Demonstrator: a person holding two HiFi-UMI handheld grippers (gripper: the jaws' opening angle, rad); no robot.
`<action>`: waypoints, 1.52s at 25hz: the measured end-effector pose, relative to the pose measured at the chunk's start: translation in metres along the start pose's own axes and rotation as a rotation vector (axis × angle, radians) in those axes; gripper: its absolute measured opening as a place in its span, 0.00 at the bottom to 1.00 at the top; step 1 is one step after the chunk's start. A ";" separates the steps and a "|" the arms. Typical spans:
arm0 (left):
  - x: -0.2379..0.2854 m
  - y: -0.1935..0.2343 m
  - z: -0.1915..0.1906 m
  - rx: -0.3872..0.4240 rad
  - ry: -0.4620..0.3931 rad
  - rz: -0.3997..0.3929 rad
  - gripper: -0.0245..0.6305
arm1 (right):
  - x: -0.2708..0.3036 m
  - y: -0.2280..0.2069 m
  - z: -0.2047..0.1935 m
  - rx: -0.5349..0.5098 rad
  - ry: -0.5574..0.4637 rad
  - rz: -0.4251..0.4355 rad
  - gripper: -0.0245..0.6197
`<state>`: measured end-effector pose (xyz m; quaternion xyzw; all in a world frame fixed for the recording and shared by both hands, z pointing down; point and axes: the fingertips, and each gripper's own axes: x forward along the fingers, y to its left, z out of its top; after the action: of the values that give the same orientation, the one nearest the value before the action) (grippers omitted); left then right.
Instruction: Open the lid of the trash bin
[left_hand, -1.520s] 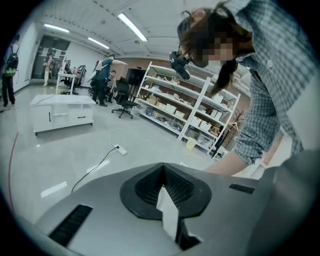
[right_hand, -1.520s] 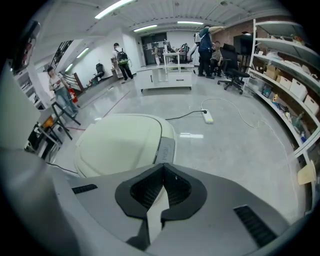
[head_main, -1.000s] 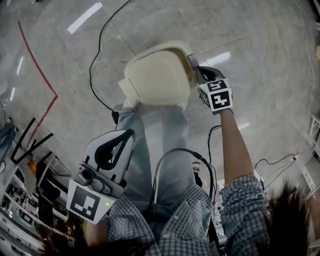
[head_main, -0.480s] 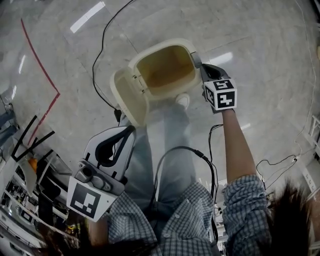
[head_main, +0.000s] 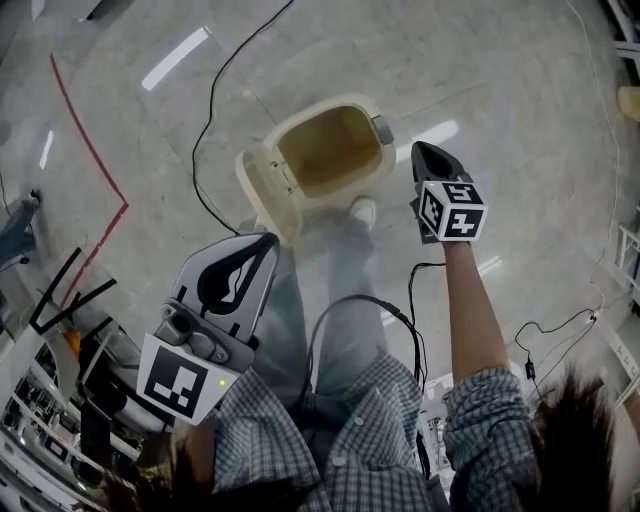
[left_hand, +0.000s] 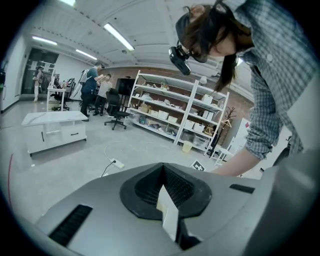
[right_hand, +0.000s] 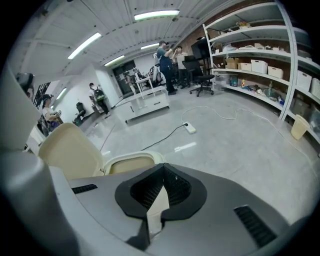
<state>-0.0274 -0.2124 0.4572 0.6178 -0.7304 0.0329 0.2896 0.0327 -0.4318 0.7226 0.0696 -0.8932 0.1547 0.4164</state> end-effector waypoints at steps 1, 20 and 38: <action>0.001 -0.002 0.005 0.012 -0.005 -0.008 0.03 | -0.009 0.001 0.006 0.001 -0.013 -0.002 0.06; -0.027 -0.016 0.099 0.132 -0.111 -0.095 0.03 | -0.195 0.050 0.162 0.047 -0.389 -0.117 0.06; -0.071 -0.018 0.170 0.265 -0.226 -0.134 0.03 | -0.338 0.129 0.230 0.000 -0.644 -0.217 0.06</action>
<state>-0.0711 -0.2226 0.2778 0.6976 -0.7047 0.0401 0.1233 0.0519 -0.3886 0.2967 0.2097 -0.9662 0.0794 0.1272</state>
